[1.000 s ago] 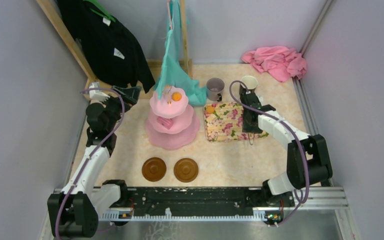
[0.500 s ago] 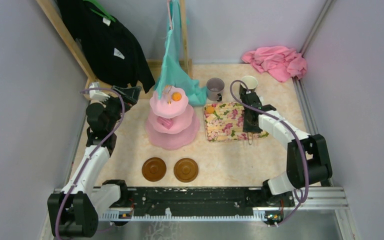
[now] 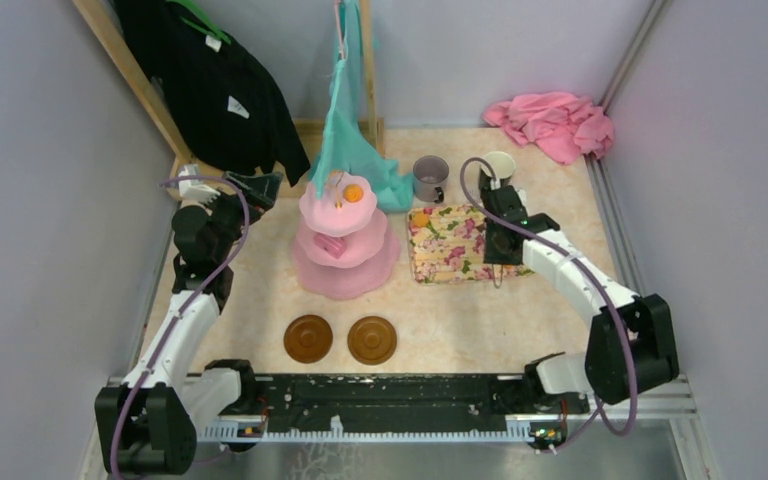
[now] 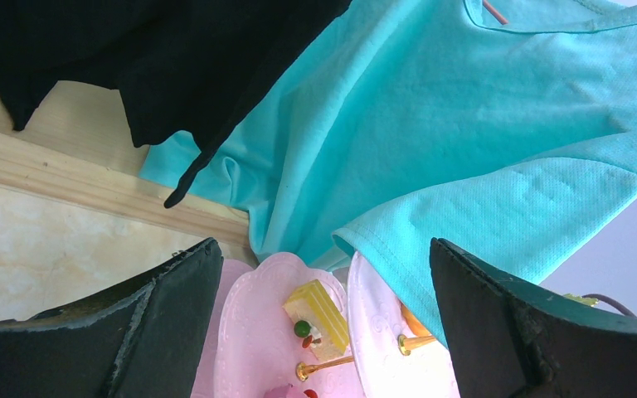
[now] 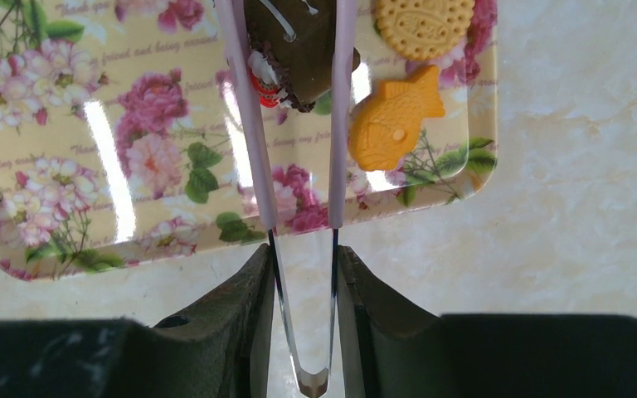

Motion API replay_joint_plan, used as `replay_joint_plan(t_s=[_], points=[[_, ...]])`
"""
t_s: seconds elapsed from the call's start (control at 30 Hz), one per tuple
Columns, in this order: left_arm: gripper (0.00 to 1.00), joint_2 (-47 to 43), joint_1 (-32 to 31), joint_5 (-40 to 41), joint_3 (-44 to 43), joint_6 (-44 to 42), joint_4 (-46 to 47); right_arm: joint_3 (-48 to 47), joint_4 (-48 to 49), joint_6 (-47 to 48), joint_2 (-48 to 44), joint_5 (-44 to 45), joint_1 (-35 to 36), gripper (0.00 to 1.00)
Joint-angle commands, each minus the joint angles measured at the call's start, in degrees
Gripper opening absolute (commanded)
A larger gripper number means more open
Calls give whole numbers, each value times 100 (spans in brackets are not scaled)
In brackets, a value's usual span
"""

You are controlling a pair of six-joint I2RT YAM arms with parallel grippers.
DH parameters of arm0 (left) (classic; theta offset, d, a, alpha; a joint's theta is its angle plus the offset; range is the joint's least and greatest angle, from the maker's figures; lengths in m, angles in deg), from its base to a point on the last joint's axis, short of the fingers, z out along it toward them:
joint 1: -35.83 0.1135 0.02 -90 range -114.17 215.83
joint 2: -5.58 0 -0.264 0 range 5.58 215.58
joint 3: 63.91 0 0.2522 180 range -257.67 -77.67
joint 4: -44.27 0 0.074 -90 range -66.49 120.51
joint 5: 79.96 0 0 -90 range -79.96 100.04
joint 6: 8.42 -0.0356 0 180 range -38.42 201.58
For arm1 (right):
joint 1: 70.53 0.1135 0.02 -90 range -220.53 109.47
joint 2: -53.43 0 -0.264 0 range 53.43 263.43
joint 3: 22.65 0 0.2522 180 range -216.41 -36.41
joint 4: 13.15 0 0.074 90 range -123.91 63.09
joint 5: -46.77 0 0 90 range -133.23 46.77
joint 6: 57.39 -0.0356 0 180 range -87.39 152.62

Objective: Serve the afternoon tea
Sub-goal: Pick up the desert from the tray, then place the desert on the desert table.

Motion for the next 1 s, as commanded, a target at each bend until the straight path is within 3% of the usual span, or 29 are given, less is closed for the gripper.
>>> replay_joint_plan(t_s=[0.0, 0.43, 0.97], points=[[99, -46, 55, 17, 29, -24, 230, -358, -152, -168, -367, 243, 470, 0], [99, -17, 51, 39, 1, -83, 182, -1473, -939, -852, -724, 957, 2555, 0], [99, 5, 56, 43, -8, -92, 184, -2187, -835, -1142, -60, 894, 3746, 0]])
